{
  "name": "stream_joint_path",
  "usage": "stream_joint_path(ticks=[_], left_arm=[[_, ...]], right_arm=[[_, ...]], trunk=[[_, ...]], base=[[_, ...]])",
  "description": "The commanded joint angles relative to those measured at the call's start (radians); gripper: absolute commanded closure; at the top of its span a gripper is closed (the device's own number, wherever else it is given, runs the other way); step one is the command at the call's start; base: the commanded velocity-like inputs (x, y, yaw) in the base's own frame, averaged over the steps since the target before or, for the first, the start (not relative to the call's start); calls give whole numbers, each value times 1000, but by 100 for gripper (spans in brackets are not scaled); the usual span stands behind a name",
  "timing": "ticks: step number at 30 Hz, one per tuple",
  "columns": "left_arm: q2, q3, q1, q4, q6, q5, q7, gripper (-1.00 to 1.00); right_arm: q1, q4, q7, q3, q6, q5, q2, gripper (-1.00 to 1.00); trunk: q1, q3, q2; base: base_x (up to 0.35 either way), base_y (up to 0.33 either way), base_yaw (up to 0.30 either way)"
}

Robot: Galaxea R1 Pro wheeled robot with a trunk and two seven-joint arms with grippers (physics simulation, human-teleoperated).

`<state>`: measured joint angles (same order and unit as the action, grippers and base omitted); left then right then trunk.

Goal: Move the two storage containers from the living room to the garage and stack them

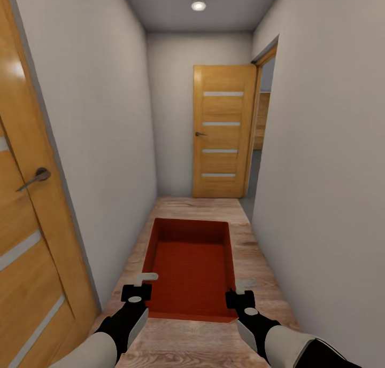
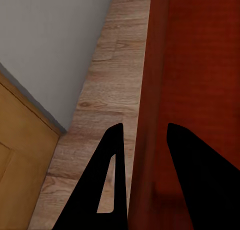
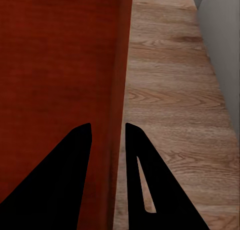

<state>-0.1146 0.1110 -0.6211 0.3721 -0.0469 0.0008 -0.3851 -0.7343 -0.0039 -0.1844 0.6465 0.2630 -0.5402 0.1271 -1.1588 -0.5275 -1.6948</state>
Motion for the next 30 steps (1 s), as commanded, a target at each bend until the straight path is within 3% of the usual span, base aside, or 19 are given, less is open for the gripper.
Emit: stream_joint_path(ticks=[1, 30], left_arm=[[-8, -14, -2, 5, -5, 81, -8, 100], [-8, -14, -2, 6, -5, 81, -8, 100]], right_arm=[[0, 2, -46, 2, 7, -23, 0, 100], [0, 2, -44, 2, 6, -23, 0, 100]], trunk=[[0, -1, 0], [0, -1, 0]], base=[[321, 0, 0], [321, 0, 0]])
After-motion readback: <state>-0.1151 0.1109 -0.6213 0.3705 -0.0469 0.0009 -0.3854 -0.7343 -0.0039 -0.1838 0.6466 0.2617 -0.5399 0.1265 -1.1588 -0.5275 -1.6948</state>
